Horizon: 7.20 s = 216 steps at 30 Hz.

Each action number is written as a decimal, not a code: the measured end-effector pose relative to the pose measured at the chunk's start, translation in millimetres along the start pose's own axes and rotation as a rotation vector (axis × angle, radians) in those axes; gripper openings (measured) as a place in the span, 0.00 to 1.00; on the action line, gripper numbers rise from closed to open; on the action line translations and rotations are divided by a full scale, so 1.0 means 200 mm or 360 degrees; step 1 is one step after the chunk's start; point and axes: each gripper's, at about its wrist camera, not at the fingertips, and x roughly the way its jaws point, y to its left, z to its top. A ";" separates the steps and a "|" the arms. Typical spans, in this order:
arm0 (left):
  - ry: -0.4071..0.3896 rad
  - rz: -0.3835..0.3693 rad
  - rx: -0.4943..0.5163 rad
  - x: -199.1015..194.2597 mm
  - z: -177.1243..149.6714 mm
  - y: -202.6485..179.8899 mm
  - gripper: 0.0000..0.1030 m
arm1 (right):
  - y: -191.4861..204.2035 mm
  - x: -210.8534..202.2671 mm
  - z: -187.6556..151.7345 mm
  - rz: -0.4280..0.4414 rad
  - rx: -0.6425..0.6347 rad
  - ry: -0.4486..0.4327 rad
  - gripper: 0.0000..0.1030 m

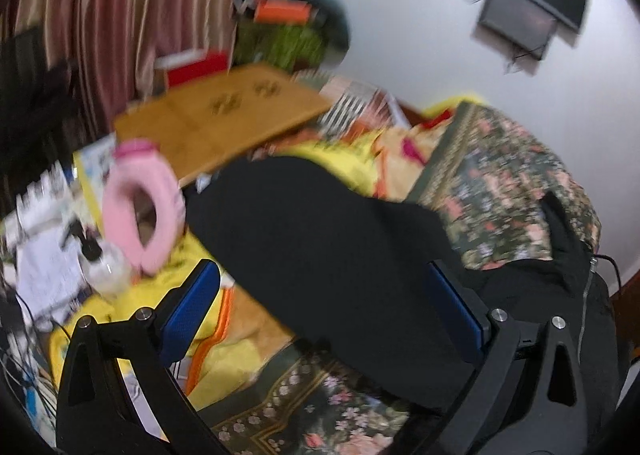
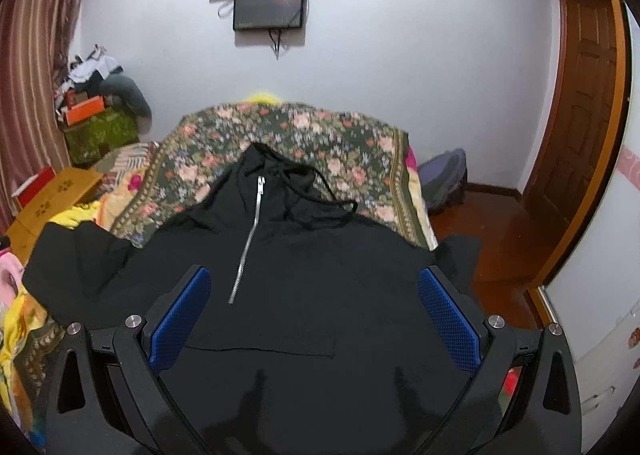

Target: Fold large clothes

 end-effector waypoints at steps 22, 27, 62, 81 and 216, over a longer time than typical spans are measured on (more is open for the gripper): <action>0.0333 0.0150 -0.0086 0.58 -0.08 0.20 0.16 | -0.05 0.18 -0.03 0.0077 0.0095 0.0285 1.00; 0.0193 0.0204 0.0041 0.46 0.00 0.11 0.09 | -0.05 0.17 -0.03 0.0081 0.0068 0.0286 1.00; 0.0284 -0.0897 0.0935 -0.28 -0.44 -1.65 0.05 | -0.28 0.01 -0.11 0.0060 -0.0022 0.0170 1.00; 0.0540 -0.0782 0.1279 -0.23 -0.89 -1.62 0.39 | -0.21 0.01 -0.11 0.0129 -0.0176 0.0228 1.00; 0.0445 -0.1022 0.1523 -0.50 -1.14 -2.17 0.40 | -1.41 0.32 -0.58 0.0262 0.1241 0.0725 0.58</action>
